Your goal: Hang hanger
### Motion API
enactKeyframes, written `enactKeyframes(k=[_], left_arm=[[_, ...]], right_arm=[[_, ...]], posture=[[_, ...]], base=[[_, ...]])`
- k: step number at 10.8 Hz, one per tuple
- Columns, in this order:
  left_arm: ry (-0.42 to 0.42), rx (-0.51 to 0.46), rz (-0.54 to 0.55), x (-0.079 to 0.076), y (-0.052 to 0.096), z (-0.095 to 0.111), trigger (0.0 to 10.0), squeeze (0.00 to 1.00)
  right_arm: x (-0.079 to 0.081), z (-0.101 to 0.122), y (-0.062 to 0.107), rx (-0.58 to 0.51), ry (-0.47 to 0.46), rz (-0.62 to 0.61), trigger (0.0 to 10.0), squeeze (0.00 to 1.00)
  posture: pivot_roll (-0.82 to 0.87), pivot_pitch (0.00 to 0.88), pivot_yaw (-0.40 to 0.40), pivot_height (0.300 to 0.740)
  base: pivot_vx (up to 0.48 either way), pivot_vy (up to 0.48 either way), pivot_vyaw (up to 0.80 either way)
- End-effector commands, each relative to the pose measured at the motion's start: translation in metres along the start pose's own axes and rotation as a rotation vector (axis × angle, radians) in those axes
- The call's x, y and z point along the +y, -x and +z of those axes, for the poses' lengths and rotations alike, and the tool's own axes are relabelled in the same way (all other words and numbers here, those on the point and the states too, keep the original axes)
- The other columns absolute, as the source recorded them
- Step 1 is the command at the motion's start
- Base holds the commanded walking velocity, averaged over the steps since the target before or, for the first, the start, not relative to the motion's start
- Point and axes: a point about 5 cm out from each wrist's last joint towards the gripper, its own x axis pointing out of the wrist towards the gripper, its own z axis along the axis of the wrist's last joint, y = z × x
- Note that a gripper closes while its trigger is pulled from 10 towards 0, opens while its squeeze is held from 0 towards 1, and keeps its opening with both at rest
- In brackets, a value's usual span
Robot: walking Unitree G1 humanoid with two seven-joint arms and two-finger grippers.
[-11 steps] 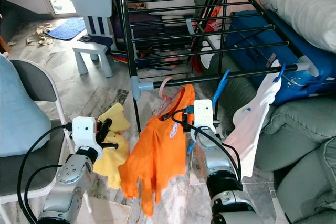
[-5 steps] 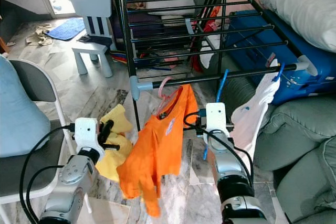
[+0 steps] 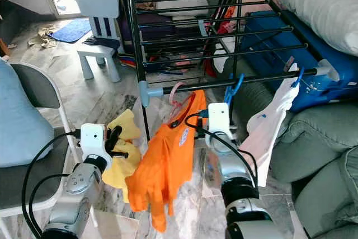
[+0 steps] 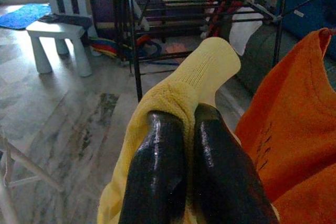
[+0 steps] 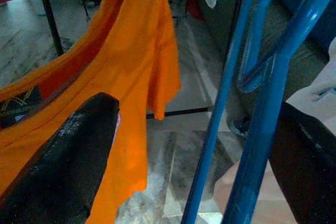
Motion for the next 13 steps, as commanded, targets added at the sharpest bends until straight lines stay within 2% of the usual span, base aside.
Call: enactKeyframes(k=[1,2,4,5,6,9,13], left_arm=[[-0.012,-0.014,-0.003,-0.001,-0.003,0.005,10.0,0.00],[-0.011,-0.012,-0.005,-0.002,-0.003,0.005,10.0,0.00],[-0.007,-0.007,-0.011,-0.003,-0.003,0.004,10.0,0.00],[-0.007,-0.006,-0.015,-0.004,-0.003,0.004,10.0,0.00],[-0.006,-0.005,-0.018,-0.004,-0.003,0.004,10.0,0.00],[-0.003,-0.002,-0.021,-0.005,-0.003,0.003,10.0,0.00],[-0.002,0.001,-0.030,-0.006,-0.003,0.003,10.0,0.00]], right_arm=[[0.000,0.005,-0.002,0.004,-0.007,-0.018,8.7,0.00],[-0.002,0.002,-0.002,0.024,-0.022,-0.046,1.6,0.00],[-0.002,0.000,-0.001,0.038,-0.047,-0.054,0.0,0.00],[-0.002,0.000,-0.001,0.046,-0.060,-0.070,0.0,0.00],[0.002,-0.001,0.000,0.072,-0.110,-0.074,0.0,0.00],[0.011,0.003,0.002,0.066,-0.120,-0.058,0.0,0.00],[0.007,0.005,0.001,0.060,-0.106,-0.082,0.0,0.00]], posture=[[-0.12,0.043,-0.005,0.740],[-0.12,0.043,-0.007,0.740],[-0.13,0.043,-0.006,0.740],[-0.13,0.044,-0.005,0.740],[-0.13,0.044,-0.005,0.740],[-0.13,0.045,-0.007,0.740],[-0.13,0.047,-0.005,0.740]], base=[[0.000,0.000,0.00],[0.000,0.000,0.00],[0.000,0.000,0.00],[0.000,0.000,0.00],[0.000,0.000,0.00],[0.000,0.000,0.00],[0.000,0.000,0.00]])
